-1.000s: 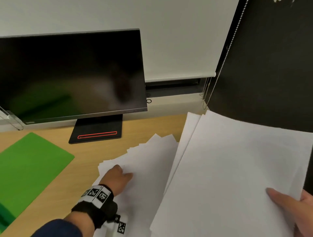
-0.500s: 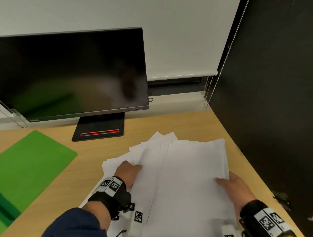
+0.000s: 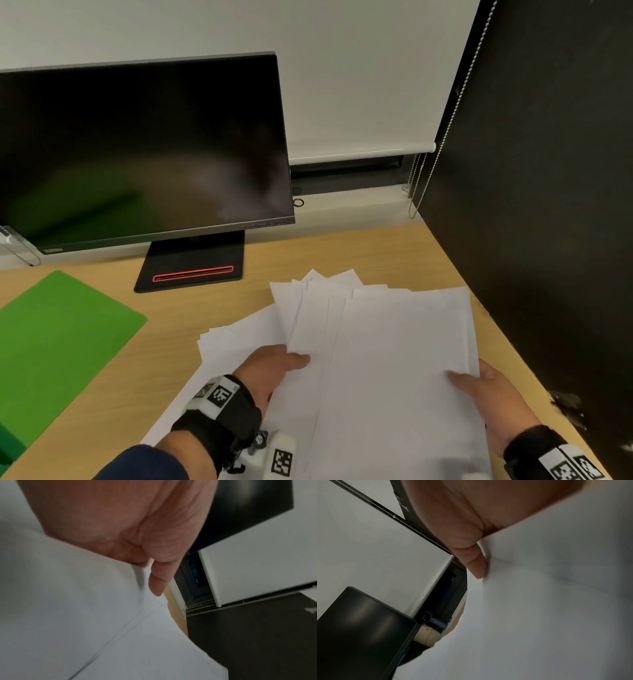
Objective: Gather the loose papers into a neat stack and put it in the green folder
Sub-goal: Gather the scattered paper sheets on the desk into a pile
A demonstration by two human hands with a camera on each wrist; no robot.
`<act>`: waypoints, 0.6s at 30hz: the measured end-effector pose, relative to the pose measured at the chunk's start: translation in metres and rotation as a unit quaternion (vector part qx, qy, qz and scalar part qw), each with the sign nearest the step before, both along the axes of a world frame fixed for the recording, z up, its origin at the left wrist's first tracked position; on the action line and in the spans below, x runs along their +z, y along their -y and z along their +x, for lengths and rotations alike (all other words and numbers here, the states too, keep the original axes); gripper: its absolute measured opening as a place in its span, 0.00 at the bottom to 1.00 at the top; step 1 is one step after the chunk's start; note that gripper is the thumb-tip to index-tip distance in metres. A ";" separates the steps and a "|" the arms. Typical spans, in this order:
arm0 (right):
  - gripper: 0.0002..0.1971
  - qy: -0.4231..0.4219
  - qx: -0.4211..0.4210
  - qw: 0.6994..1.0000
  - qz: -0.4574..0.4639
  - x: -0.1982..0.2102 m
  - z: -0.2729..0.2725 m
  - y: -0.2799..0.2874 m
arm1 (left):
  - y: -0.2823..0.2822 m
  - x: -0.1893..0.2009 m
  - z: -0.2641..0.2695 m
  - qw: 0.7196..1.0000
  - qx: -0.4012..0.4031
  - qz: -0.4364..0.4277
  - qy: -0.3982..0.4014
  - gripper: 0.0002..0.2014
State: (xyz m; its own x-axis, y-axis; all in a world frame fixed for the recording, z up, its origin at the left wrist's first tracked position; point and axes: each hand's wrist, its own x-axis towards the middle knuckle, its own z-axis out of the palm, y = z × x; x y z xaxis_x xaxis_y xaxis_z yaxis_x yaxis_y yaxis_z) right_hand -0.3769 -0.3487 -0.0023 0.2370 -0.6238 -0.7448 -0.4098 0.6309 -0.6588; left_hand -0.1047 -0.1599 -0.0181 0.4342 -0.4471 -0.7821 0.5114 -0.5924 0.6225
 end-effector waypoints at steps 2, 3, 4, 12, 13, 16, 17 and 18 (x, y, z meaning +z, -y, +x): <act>0.12 0.008 -0.003 1.000 0.004 0.000 -0.002 0.001 | 0.002 -0.004 -0.010 0.999 -0.019 -0.027 0.011 0.22; 0.12 0.010 -0.003 1.000 0.003 0.000 -0.003 0.001 | 0.004 -0.006 -0.015 0.999 -0.022 -0.036 0.023 0.19; 0.12 0.012 -0.003 1.000 0.005 0.000 -0.003 0.001 | 0.004 -0.009 -0.019 0.998 -0.020 -0.039 0.041 0.18; 0.14 0.026 -0.016 1.000 0.005 0.000 -0.004 -0.005 | 0.011 -0.009 -0.034 0.989 0.044 -0.044 0.136 0.03; 0.13 0.028 -0.017 0.999 0.003 0.000 -0.004 -0.006 | 0.011 -0.011 -0.033 0.990 0.037 -0.036 0.131 0.08; 0.13 0.035 -0.022 0.999 0.000 0.000 -0.005 -0.008 | 0.015 -0.007 -0.028 0.994 0.036 -0.012 0.106 0.12; 0.13 0.037 -0.024 0.999 -0.001 0.000 -0.005 -0.008 | 0.015 -0.005 -0.027 0.996 0.045 -0.006 0.079 0.17; 0.13 0.037 -0.024 0.999 -0.004 0.000 -0.005 -0.009 | 0.014 -0.005 -0.026 0.997 0.053 -0.006 0.052 0.27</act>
State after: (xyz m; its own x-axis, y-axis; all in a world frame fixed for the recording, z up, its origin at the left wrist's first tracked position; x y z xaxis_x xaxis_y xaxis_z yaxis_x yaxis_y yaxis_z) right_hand -0.3823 -0.3398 -0.0025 0.2610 -0.6419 -0.7210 -0.3283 0.6433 -0.6916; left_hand -0.1309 -0.1737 -0.0232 0.5572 -0.4028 -0.7261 0.5038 -0.5312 0.6812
